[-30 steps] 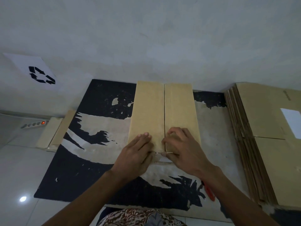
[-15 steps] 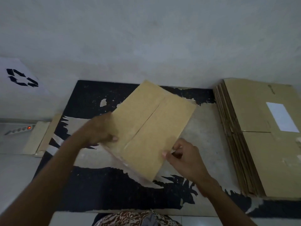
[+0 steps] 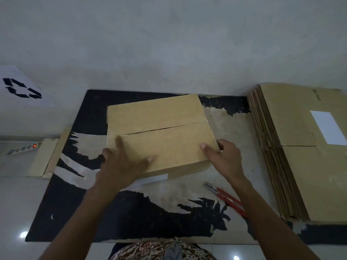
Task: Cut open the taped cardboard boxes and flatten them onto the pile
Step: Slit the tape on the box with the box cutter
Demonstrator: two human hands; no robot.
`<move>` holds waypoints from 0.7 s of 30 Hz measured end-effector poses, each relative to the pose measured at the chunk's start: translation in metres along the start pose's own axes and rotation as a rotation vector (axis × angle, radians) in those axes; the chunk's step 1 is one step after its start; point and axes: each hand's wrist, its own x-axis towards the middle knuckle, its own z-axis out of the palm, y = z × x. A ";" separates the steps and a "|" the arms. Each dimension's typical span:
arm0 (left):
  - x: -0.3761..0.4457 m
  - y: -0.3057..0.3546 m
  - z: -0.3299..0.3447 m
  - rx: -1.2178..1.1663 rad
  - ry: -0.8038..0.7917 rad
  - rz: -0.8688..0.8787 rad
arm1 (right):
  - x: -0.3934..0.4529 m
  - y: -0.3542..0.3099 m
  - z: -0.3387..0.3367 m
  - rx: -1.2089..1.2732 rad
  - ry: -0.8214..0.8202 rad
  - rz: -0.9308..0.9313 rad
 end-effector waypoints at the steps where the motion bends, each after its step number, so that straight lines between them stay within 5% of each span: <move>1: -0.003 -0.002 0.006 0.019 -0.051 0.022 | -0.001 -0.001 0.000 -0.013 0.015 -0.015; 6: 0.049 -0.030 -0.023 0.080 0.017 0.156 | -0.020 -0.004 0.011 -0.083 -0.018 -0.012; 11: 0.057 -0.034 -0.021 -0.073 0.535 0.055 | -0.068 -0.014 0.053 -0.036 -0.342 -0.149; 14: 0.044 -0.016 0.009 -0.267 0.427 0.011 | -0.085 -0.013 0.070 -0.106 -0.581 -0.235; 17: 0.033 0.004 0.033 -0.305 0.226 0.027 | -0.071 0.012 0.064 -0.212 -0.421 -0.165; 21: 0.033 0.003 0.030 -0.370 0.188 0.067 | -0.045 0.072 0.025 -0.605 -0.061 0.023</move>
